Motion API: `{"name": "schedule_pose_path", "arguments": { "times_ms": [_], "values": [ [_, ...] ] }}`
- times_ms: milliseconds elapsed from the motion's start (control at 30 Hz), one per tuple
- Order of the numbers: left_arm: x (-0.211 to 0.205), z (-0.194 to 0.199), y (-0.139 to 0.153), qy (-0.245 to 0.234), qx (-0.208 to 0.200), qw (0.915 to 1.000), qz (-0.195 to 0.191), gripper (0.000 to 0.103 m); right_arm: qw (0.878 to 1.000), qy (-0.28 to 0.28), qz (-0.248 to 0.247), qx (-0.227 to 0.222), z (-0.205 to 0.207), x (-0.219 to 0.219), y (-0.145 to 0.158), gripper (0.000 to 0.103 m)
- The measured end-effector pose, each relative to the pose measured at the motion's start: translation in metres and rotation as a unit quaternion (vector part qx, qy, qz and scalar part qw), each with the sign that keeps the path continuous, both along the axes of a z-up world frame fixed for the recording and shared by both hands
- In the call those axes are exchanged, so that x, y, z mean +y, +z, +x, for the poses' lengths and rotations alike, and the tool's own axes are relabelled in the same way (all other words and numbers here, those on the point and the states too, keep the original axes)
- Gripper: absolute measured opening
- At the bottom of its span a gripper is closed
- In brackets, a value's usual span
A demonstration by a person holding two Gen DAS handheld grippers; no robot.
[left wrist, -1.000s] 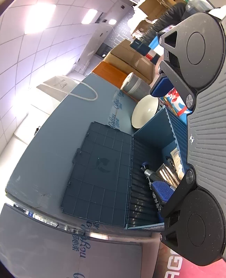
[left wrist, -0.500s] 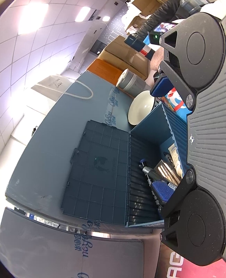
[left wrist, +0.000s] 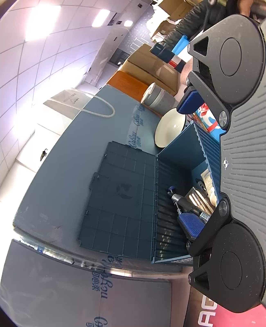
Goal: Organize rigid objects
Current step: 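Carry the green tube with the right gripper into the box and release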
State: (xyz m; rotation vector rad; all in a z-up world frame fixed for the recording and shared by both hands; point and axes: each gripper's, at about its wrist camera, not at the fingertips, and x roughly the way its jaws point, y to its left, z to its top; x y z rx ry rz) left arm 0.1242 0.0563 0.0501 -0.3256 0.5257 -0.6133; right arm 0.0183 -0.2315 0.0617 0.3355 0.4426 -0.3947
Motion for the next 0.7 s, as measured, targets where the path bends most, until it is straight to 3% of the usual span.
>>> {"name": "schedule_pose_path", "arguments": {
  "times_ms": [200, 400, 567, 700],
  "values": [
    [0.013, -0.005, 0.007, 0.003, -0.01, 0.9997, -0.021, 0.103, 0.997, 0.038, -0.003, -0.073, -0.018, 0.021, 0.036, 0.023],
    [0.031, -0.004, 0.011, 0.029, -0.012, 0.9987, -0.041, 0.103, 0.987, 0.089, 0.017, -0.131, -0.001, 0.046, 0.071, 0.023],
    [0.05, -0.001, 0.012, 0.061, -0.008, 0.996, -0.064, 0.103, 0.971, 0.157, 0.089, -0.158, 0.026, 0.068, 0.08, 0.023],
    [0.066, 0.001, 0.01, 0.088, -0.007, 0.9925, -0.085, 0.103, 0.961, 0.176, 0.135, -0.164, 0.055, 0.088, 0.072, 0.023]
  ]
}}
